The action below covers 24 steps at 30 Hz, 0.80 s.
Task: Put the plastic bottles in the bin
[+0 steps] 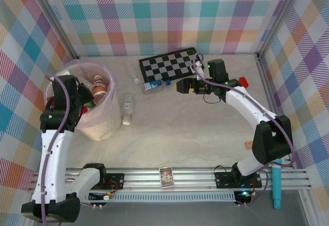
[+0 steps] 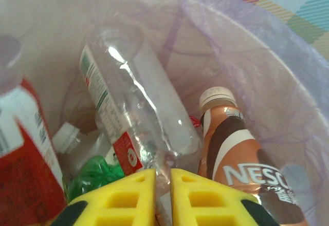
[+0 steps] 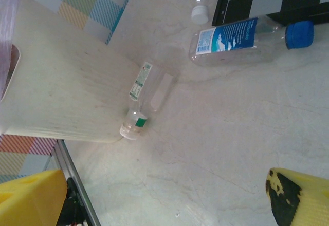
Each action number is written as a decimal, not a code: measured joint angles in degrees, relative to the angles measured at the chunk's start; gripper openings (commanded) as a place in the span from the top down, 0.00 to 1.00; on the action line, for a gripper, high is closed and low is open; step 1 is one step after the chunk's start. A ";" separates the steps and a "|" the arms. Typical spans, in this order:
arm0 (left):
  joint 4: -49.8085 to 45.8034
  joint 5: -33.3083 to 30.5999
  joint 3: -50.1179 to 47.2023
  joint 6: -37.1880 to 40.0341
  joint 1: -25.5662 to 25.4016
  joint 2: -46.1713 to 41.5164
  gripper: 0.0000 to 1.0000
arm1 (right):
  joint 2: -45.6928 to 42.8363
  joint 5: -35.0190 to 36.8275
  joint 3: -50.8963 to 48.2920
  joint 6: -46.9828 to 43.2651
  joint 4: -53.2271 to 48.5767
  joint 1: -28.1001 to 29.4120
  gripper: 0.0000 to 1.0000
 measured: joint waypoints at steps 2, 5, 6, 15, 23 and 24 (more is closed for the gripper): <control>-1.16 0.33 2.80 0.90 0.00 1.36 0.63 | 0.68 0.46 0.50 1.20 -0.04 0.00 0.01; -3.32 1.81 7.45 1.99 0.00 2.97 0.53 | 1.79 2.12 0.72 4.24 -0.28 0.00 0.01; -4.26 2.86 9.44 2.34 0.00 3.63 0.50 | 2.23 3.21 0.74 6.10 -0.26 0.00 0.01; -10.38 17.73 23.37 3.82 -1.53 12.22 0.21 | 6.38 19.87 -0.09 30.14 4.11 3.04 0.03; -13.25 24.06 28.72 6.99 -10.21 18.84 0.03 | 12.94 31.54 5.57 46.29 1.38 8.26 0.09; -13.31 24.22 29.07 7.15 -11.43 19.15 0.01 | 14.14 32.37 6.86 47.93 1.09 8.76 0.09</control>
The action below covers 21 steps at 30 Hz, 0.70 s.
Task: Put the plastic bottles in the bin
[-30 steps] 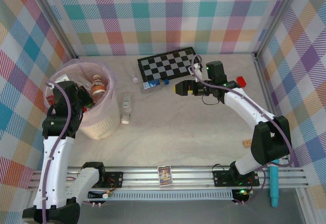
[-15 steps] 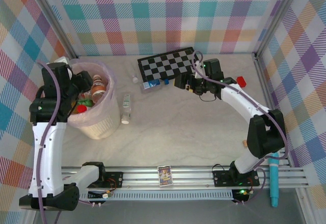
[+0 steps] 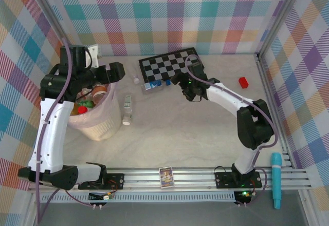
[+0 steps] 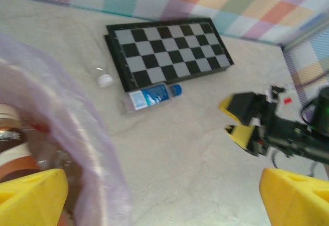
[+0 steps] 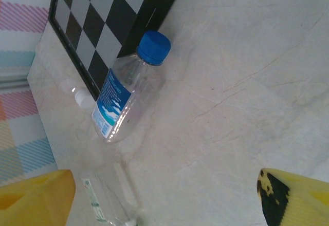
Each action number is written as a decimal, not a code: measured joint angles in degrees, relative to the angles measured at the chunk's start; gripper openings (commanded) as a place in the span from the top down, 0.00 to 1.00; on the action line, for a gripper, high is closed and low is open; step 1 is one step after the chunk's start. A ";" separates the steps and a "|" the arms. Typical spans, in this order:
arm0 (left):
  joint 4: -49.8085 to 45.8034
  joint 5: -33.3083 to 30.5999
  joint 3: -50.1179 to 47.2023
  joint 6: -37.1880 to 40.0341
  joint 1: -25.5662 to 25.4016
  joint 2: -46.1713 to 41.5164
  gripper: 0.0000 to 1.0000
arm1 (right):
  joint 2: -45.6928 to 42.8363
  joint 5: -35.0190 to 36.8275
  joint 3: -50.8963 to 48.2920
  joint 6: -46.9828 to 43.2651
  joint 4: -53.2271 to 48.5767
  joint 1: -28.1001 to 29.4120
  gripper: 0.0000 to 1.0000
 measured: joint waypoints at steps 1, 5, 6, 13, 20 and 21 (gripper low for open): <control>0.00 0.02 0.28 0.13 -1.25 0.26 0.01 | 1.42 0.76 1.68 1.46 -0.50 0.50 0.09; -0.09 -0.28 0.63 0.28 -5.03 0.87 0.00 | 7.30 2.93 7.63 5.38 -1.33 2.14 0.09; -0.09 -0.55 0.63 0.26 -5.88 1.03 0.00 | 8.92 3.37 9.11 5.99 -1.51 2.54 0.09; -0.09 -1.84 0.63 0.22 -8.55 1.38 0.00 | 19.15 4.57 19.34 8.68 -3.41 4.00 0.09; -0.07 -2.78 0.68 0.20 -9.51 1.38 0.00 | 27.36 3.74 27.52 10.32 -4.44 4.81 0.09; -0.07 -2.80 0.68 0.17 -9.53 1.38 0.00 | 28.24 3.76 28.39 10.49 -4.59 4.90 0.09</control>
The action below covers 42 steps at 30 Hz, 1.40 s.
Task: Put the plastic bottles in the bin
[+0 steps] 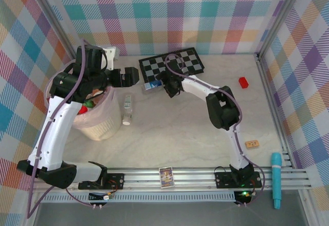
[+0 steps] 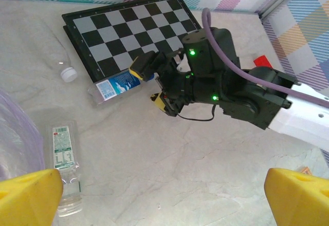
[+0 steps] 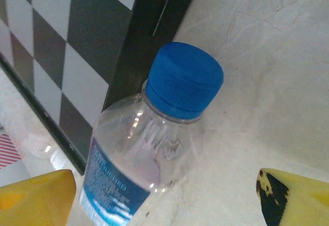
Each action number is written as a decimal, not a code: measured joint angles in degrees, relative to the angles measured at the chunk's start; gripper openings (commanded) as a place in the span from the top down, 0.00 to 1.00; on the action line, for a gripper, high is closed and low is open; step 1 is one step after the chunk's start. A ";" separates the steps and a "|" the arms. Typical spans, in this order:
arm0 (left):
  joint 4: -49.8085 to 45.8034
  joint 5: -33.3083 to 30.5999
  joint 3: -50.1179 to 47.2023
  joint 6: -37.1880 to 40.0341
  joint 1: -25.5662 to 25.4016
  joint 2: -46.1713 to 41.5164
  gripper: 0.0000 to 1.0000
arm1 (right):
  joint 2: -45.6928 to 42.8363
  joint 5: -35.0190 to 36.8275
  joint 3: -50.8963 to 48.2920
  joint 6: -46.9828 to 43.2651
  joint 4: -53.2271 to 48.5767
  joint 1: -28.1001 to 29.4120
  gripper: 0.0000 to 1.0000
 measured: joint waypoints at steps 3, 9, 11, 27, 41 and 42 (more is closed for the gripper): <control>0.04 0.00 0.00 -0.20 -0.13 0.00 0.00 | 2.01 -0.24 1.95 0.79 -0.17 0.17 0.09; 0.20 -0.02 -0.11 -0.63 -0.20 -0.15 0.00 | 5.53 -0.17 6.45 1.70 -0.96 0.24 0.13; 0.20 -0.17 -0.31 -1.05 -0.20 -0.55 0.00 | 6.88 -0.15 8.46 2.08 -1.55 0.22 0.17; 0.61 -1.25 -1.44 -1.88 -1.27 -2.54 0.00 | -1.22 0.33 -4.59 0.96 1.77 0.09 0.54; 2.99 -0.57 -2.49 -2.75 -6.58 -0.61 0.00 | -32.00 0.02 -27.50 -13.68 4.07 -3.63 0.71; 3.45 -0.44 -2.49 -2.80 -6.97 -0.33 0.00 | -33.59 -0.46 -28.00 -15.26 3.78 -4.02 0.72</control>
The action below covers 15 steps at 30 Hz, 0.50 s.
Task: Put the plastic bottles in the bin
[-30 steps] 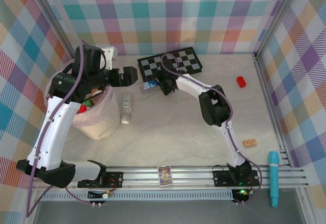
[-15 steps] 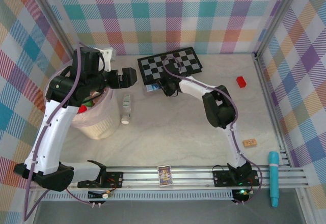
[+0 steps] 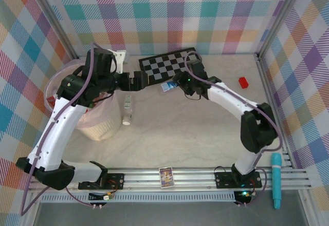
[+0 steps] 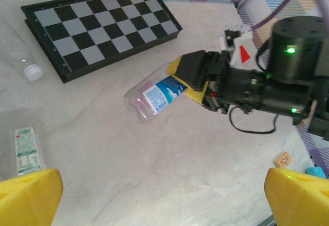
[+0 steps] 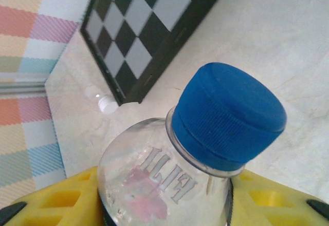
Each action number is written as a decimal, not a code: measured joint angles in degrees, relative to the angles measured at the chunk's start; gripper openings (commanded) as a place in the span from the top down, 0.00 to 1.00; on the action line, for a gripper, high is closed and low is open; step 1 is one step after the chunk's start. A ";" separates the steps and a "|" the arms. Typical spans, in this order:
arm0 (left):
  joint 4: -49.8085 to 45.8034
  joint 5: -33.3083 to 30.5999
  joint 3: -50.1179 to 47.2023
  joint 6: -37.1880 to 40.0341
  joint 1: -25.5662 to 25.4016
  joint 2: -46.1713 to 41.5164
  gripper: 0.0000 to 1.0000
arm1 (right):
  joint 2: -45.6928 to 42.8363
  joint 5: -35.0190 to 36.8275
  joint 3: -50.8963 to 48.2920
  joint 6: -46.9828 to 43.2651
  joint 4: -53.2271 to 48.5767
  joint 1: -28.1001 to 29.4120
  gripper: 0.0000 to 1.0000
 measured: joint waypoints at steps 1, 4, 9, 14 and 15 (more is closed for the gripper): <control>0.20 0.11 0.00 -0.04 -0.42 0.17 0.00 | -1.44 -0.57 -0.35 -1.68 -0.22 -0.42 0.72; 0.94 0.79 0.00 -0.39 -2.03 1.09 0.00 | -5.77 -3.19 -1.16 -7.30 -0.59 -1.66 0.76; 3.76 4.04 0.00 -0.94 -5.66 4.20 0.00 | -12.02 -10.27 -1.46 -16.52 -1.36 -2.45 0.77; 6.03 6.40 -0.02 -1.88 -7.43 6.60 0.00 | -14.99 -18.38 -1.68 -22.38 -0.76 -2.45 0.76; 6.40 6.75 -0.04 -1.95 -7.50 6.97 0.00 | -15.43 -19.87 -1.97 -23.10 -0.31 -2.45 0.76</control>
